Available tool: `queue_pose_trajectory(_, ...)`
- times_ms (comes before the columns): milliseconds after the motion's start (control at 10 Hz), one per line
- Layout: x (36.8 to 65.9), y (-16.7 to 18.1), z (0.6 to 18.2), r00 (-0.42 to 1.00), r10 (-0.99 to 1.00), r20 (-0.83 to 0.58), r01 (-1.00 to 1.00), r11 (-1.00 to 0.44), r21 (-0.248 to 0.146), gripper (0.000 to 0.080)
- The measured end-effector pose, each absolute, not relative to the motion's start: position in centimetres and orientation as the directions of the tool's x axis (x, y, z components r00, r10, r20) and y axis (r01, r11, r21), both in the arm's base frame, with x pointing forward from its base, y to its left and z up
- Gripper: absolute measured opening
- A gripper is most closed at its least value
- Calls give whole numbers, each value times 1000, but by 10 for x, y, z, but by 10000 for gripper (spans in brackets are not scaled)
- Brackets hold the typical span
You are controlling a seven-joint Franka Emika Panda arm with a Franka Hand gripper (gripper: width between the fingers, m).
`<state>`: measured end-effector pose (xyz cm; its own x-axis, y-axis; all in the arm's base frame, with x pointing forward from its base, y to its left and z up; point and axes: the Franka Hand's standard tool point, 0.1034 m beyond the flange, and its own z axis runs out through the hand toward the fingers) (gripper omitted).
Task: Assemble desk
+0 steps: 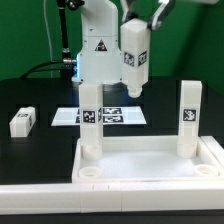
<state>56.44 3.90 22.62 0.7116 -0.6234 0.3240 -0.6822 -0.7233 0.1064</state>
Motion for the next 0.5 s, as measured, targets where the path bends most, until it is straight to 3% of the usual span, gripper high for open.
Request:
queue_pose_trajectory(400, 565, 49, 227, 713, -612, 342, -674, -733, 94, 292)
queue_pose_trajectory(500, 570, 54, 226, 715, -614, 334, -661, -749, 38, 292)
